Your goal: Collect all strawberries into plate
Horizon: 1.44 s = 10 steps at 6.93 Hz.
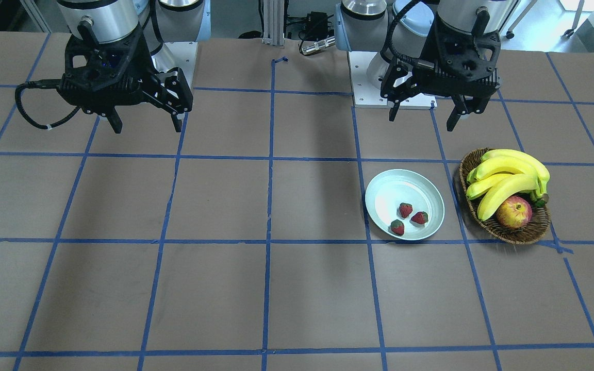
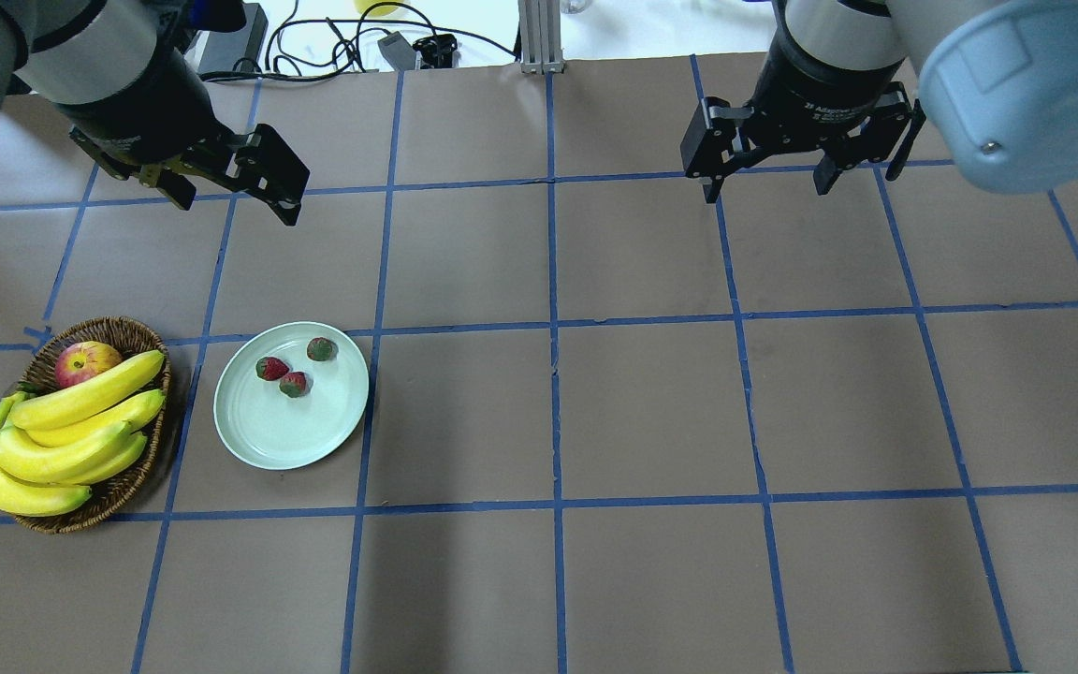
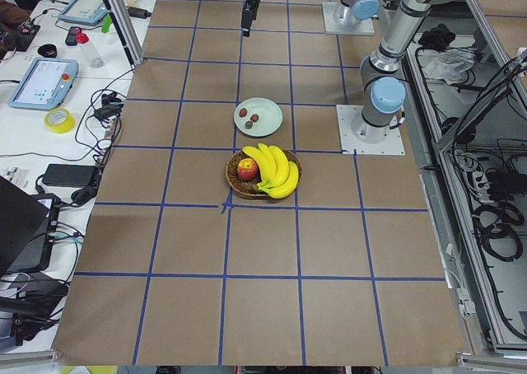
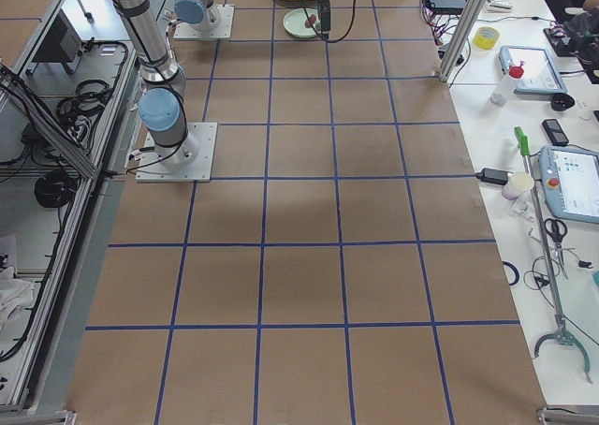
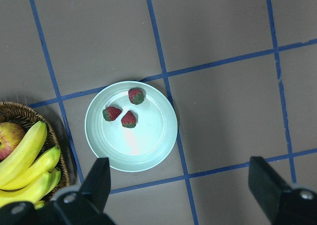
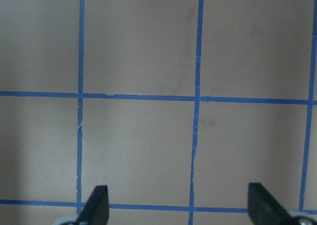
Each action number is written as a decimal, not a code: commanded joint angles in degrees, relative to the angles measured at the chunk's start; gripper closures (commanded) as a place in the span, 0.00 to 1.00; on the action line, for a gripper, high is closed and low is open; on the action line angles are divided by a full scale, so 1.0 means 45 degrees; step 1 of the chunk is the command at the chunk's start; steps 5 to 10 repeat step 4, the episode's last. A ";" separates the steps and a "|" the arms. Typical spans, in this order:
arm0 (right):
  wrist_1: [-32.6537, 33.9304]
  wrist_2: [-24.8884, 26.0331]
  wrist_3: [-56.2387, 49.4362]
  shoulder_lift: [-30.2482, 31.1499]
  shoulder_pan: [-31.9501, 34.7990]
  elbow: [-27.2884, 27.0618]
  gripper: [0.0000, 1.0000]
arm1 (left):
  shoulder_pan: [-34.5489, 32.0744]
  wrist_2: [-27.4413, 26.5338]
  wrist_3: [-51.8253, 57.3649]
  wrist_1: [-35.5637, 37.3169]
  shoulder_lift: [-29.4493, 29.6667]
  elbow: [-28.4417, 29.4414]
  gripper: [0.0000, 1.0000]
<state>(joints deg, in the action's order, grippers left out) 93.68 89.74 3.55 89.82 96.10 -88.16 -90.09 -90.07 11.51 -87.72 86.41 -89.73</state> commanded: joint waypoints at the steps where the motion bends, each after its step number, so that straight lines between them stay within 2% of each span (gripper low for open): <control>1: 0.0023 -0.0001 -0.0027 0.0000 -0.0007 0.0001 0.00 | 0.0000 0.0016 0.0020 0.0000 -0.0042 -0.0021 0.00; 10: 0.0062 -0.0021 -0.0027 0.0000 -0.0007 0.0001 0.00 | 0.0117 0.0190 -0.0405 -0.0039 -0.0081 0.0017 0.00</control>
